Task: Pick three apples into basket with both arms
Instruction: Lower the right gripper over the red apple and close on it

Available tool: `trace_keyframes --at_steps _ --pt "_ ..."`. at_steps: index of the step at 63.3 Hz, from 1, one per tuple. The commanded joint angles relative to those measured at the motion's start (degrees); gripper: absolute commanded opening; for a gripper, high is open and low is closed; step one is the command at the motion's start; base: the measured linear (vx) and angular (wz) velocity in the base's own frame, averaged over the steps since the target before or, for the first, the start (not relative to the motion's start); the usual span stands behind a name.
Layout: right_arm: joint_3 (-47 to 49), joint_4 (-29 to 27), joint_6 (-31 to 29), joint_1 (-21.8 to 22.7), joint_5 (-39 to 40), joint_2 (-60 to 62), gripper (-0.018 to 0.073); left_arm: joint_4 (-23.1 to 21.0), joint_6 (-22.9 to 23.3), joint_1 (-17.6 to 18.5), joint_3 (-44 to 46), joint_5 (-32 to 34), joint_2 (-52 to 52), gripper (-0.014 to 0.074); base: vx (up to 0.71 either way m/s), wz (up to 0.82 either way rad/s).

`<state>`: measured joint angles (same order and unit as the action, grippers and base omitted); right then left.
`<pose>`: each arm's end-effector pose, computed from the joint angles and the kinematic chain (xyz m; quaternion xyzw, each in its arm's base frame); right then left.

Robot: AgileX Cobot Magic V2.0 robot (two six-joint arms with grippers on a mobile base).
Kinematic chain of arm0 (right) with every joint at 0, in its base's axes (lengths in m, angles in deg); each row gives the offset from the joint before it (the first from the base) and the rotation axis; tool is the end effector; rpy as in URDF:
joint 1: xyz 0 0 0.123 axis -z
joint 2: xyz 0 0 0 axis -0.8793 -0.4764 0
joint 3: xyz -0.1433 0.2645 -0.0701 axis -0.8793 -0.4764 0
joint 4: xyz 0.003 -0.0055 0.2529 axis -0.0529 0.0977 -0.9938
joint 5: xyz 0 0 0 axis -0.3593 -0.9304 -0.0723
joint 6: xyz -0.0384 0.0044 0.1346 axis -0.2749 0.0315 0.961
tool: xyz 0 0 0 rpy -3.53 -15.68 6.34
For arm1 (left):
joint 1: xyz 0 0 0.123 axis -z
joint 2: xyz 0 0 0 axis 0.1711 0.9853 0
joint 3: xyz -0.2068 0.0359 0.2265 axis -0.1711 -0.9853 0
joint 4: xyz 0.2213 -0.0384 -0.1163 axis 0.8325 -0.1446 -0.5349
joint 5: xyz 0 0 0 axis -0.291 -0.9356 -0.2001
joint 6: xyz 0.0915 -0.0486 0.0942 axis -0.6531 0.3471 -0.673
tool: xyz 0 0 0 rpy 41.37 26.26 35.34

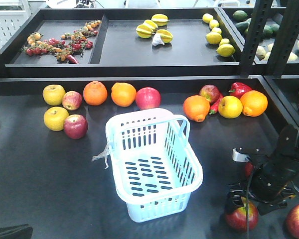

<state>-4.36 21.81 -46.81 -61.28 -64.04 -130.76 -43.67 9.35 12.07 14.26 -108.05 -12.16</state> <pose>0.3088 0.0298 0.0768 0.0413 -0.9924 -0.1133 0.0255 0.0903 -0.0758 0.2205 0.2423 0.8431 -0.1951 0.4386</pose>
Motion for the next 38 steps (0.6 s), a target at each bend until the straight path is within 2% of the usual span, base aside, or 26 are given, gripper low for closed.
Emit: trace_keyframes --at_steps 1,8,31,38 --pt "1.3 -0.1 0.2 0.2 -0.5 2.2 0.0582 -1.7 0.4 0.1 1.4 3.4 0.2 -0.0007 0.0 0.0" --pt "1.3 0.0 0.6 0.2 -0.9 2.2 0.0497 -1.7 0.4 0.1 1.4 3.5 0.2 -0.0007 0.0 0.0" --pt "1.3 0.1 -0.7 0.3 -2.9 4.8 0.0048 -1.7 0.4 0.1 1.4 3.5 0.2 -0.0007 0.0 0.0" --pt "1.8 0.2 -0.5 0.3 -3.4 10.4 -0.0013 -1.7 0.4 0.1 1.4 3.5 0.2 -0.0007 0.0 0.0"
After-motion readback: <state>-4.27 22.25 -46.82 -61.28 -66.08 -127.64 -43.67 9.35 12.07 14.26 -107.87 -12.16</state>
